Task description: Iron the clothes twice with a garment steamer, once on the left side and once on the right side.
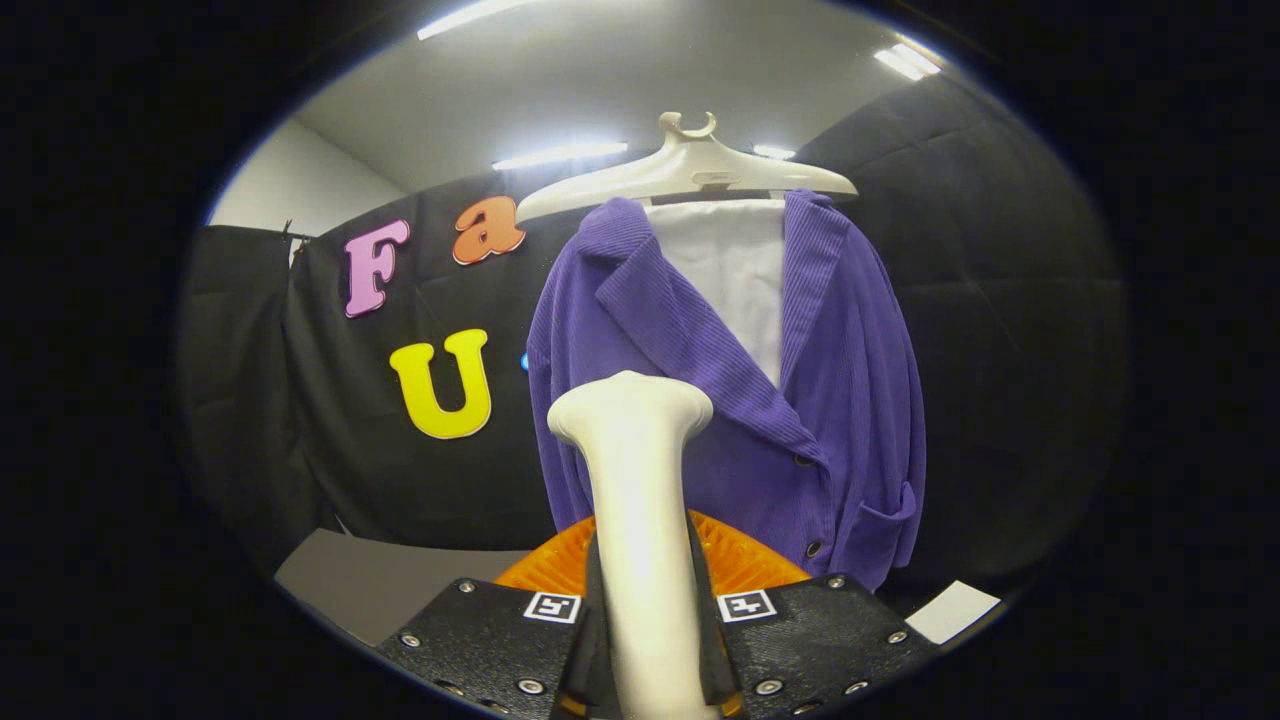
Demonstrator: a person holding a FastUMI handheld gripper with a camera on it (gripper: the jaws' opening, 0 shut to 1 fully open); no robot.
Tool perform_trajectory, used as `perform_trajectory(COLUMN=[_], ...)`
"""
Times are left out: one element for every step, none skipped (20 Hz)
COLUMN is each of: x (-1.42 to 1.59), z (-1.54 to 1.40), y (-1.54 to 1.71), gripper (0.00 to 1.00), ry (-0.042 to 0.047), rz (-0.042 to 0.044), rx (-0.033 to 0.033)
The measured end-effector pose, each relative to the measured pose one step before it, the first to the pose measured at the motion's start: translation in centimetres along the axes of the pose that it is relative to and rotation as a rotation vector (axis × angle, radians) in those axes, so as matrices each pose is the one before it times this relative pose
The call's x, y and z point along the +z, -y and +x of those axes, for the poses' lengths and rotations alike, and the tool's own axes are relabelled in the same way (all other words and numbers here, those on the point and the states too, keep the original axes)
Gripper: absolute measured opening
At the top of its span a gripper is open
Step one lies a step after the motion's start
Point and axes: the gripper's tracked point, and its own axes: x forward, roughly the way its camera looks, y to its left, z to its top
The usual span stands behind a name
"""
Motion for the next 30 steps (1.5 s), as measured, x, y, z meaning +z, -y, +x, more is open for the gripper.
perform_trajectory(x=[-1.112, -1.203, -1.232, -1.343, -1.133, -1.061, -0.772, -0.755, -0.703, -0.687, -0.627, -0.893, -0.803, -1.006, -0.78, -0.772, -0.816, -0.611, -0.543, -0.677, -0.5, -0.576, -0.381, -0.421, -0.39, -0.48, -0.204, -0.209, -0.228, -0.262], z=[0.356, 0.037, -0.086, -0.462, -0.175, -0.104, 0.07, 0.187, 0.119, 0.068, 0.169, 0.003, 0.154, 0.134, 0.227, 0.288, 0.153, 0.166, 0.138, -0.079, 0.239, 0.087, 0.178, 0.071, 0.159, 0.051, 0.108, 0.052, 0.164, 0.128], y=[-0.285, 0.783, 0.563, 0.714, 0.427, 0.308, 0.191, 0.229, 0.066, 0.102, 0.078, 0.092, 0.045, 0.18, 0.122, 0.132, 0.024, 0.051, 0.123, 0.114, 0.118, 0.001, 0.082, -0.041, 0.019, -0.058, -0.072, -0.092, -0.119, -0.15], gripper=[0.35, 0.35, 0.35, 0.35, 0.35, 0.35, 0.36, 0.36, 0.36, 0.36, 0.36, 0.36, 0.36, 0.36, 0.36, 0.36, 0.36, 0.36, 0.36, 0.36, 0.36, 0.36, 0.36, 0.36, 0.36, 0.36, 0.36, 0.36, 0.36, 0.36], ry=[-0.01695, -0.01807, -0.01893, -0.02108, -0.02161, -0.01666, -0.0154, -0.01303, -0.01212, -0.01061, -0.00949, -0.01047, -0.01078, -0.01065, -0.01206, -0.0119, -0.01259, -0.00773, -0.00601, -0.00574, -0.0048, -0.00359, 0.00139, 0.00141, 0.00274, 0.00382, 0.0066, 0.01102, 0.00872, 0.01117], rz=[-0.00552, -0.00193, -0.00111, -0.00072, -0.00621, -0.01271, -0.01231, -0.00984, -0.00782, -0.00363, 0.00133, 0.00271, 0.00313, 0.00195, 0.00045, -0.00258, -0.0065, -0.00375, 0.00102, 0.00255, 0.00257, 0.00285, 0.00907, 0.01312, 0.01363, 0.01566, 0.01697, 0.01556, 0.01229, 0.00833], rx=[-0.00851, -0.00916, -0.0084, -0.00868, -0.00635, -0.00751, -0.00862, -0.00588, -0.0039, -0.0046, -0.00435, -0.00287, -0.00321, -0.00354, -0.00315, -0.003, -0.00199, -0.00017, -0.00126, -0.00317, -0.00504, -0.00407, -0.00208, -0.00138, -0.00122, -0.0031, -0.00007, -0.00028, -0.00104, -0.00146])
